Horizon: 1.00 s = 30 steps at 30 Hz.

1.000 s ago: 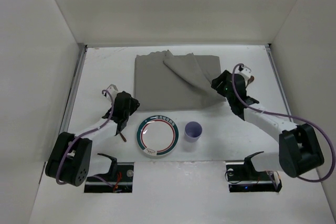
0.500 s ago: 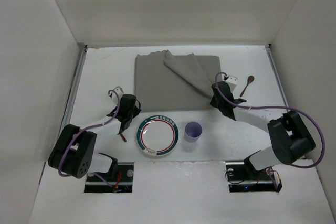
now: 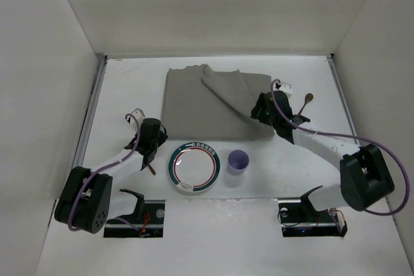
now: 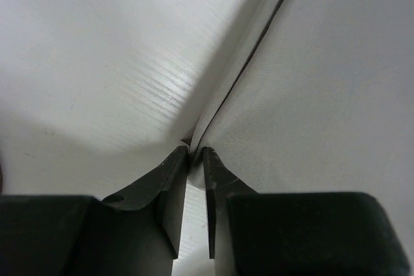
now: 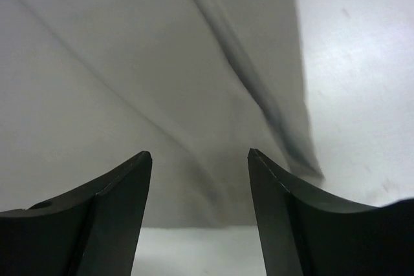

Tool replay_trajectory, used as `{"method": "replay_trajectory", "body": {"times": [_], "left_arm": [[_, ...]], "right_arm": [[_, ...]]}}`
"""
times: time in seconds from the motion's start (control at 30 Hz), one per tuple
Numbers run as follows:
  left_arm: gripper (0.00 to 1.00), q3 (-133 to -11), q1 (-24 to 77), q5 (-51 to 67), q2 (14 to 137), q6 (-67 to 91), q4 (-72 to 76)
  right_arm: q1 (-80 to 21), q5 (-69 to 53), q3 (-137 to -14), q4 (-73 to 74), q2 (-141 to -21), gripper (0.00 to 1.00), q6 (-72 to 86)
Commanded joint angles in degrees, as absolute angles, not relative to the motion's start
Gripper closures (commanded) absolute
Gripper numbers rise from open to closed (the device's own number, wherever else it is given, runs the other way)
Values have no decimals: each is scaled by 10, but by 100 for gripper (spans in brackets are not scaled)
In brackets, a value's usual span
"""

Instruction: Set the dinner table for one person

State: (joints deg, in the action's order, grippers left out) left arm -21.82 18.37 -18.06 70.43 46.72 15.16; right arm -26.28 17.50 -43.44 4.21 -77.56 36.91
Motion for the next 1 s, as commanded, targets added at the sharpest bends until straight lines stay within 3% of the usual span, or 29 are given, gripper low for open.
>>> {"method": "replay_trajectory", "body": {"times": [0.0, 0.13, 0.47, 0.67, 0.87, 0.97], "left_arm": [[79, -224, 191, -195, 662, 461, 126], [68, -231, 196, -235, 618, 457, 101], [67, -252, 212, -241, 620, 439, 112], [59, -306, 199, -253, 649, 409, 115], [52, -413, 202, -255, 811, 387, 125], [52, -462, 186, -253, 882, 367, 130]], "right_arm": [[-257, 125, -566, 4, -861, 34, 299], [-235, 91, -731, 12, -1003, 37, 257], [-193, 84, -1083, 200, -1265, 46, 219], [-189, 80, -1172, 260, -1339, 44, 219], [-188, 45, -1201, 276, -1371, 48, 226], [-188, 43, -1212, 277, -1376, 64, 230]]}}
